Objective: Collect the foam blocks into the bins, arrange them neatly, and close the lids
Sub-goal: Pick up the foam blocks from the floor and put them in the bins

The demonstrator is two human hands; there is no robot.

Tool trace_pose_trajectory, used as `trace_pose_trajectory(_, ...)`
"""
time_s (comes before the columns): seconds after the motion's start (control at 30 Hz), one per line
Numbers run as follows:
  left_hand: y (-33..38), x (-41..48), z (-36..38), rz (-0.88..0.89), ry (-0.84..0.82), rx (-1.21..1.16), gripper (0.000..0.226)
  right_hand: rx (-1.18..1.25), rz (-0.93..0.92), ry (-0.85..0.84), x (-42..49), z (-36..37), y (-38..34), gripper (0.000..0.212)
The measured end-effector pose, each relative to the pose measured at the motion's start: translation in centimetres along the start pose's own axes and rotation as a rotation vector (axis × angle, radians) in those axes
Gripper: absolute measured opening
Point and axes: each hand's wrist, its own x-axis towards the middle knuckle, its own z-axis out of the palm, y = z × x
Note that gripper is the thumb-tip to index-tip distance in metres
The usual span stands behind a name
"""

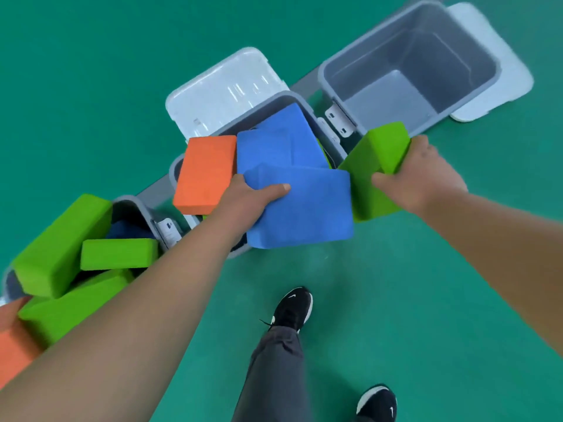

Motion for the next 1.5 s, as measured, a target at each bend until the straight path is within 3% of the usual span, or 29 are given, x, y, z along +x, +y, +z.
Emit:
trace_pose_trajectory(0.17,-3.3,-2.0,-3.8,-0.054,0.057,-0.115,0.066,-0.071,-0.14,0.016,-1.3,-0.1,-4.3,0.074)
trace_pose_trajectory(0.43,-4.4,-0.6,-5.3,-0.099,0.011,-0.243,0.066,-0.168,-0.152,0.013,-0.6,1.2,-8.1,0.075)
trace_pose_trajectory(0.57,-3.3,2.7,-4.0,-0.055,-0.048,-0.213,0.078,-0.208,-0.128,0.077,2.1,0.9,-9.5,0.069)
trace_pose_trajectory(0.73,-1.6,5.8,-0.9,-0.062,-0.046,-0.194,0.109,-0.056,-0.025,0.094,5.5,0.6,-8.8,0.07)
trace_pose_trajectory(0.9,0.7,8.6,2.3,-0.093,-0.05,-0.182,0.116,0.089,0.002,0.131,9.6,0.7,-5.3,0.08)
trace_pose_trajectory(1.1,5.8,12.7,7.6,-0.1,-0.012,-0.199,0.09,0.3,0.036,0.235,16.3,-0.4,-0.2,0.082)
trace_pose_trajectory(1.23,10.3,14.7,12.1,-0.151,-0.023,-0.326,0.054,0.414,0.103,0.259,21.0,-1.8,3.6,0.081)
trace_pose_trajectory(1.5,18.7,20.1,18.9,-0.173,0.089,-0.345,0.101,0.445,0.152,0.196,27.6,-5.4,8.7,0.075)
